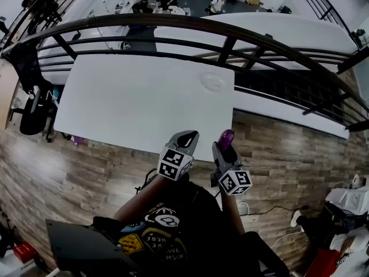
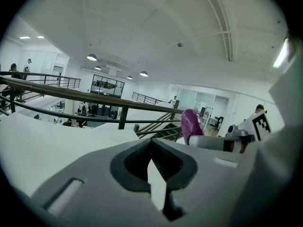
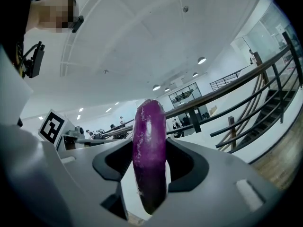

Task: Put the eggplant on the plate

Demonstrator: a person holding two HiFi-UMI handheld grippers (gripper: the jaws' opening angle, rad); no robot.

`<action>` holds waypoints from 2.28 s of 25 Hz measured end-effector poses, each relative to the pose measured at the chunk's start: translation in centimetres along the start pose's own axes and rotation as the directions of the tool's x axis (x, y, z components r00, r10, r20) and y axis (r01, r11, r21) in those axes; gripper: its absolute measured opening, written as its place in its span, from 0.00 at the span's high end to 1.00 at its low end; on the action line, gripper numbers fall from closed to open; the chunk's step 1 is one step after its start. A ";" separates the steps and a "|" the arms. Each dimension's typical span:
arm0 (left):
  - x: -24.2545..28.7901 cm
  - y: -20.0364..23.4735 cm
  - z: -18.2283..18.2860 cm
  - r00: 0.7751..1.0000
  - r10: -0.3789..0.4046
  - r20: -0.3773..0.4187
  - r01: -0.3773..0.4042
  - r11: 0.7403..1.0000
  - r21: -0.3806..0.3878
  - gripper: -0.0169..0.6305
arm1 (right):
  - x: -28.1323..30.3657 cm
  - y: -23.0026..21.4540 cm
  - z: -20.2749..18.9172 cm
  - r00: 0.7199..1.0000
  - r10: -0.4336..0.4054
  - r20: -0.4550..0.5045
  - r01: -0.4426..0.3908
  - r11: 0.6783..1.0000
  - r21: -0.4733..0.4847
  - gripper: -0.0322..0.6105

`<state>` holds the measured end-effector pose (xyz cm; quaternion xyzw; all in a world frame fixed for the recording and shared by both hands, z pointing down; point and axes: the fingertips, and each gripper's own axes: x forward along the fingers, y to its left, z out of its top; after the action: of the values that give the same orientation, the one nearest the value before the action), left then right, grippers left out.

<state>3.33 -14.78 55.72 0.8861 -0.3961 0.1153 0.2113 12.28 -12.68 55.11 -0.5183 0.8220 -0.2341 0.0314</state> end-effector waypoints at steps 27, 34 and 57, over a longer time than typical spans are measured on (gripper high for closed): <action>16.5 12.9 2.9 0.996 0.046 -0.077 -0.046 0.999 0.003 0.97 | 25.1 -18.1 -2.8 0.921 -0.040 -0.388 -0.119 0.918 -0.378 0.61; 16.0 14.0 3.4 0.993 0.108 -0.055 -0.111 0.993 -0.047 0.97 | 33.8 -24.8 -8.4 0.678 -0.203 -0.707 -0.436 0.663 -0.609 0.61; 13.9 14.3 3.9 0.990 0.141 0.010 -0.138 0.983 -0.123 0.97 | 27.6 -18.6 -2.6 0.860 -0.016 -0.510 -0.303 0.789 -0.535 0.58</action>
<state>1.87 -34.21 61.53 0.8426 -0.4655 0.0970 0.2528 14.34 -42.22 70.46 -0.3584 0.8716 -0.0828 -0.3240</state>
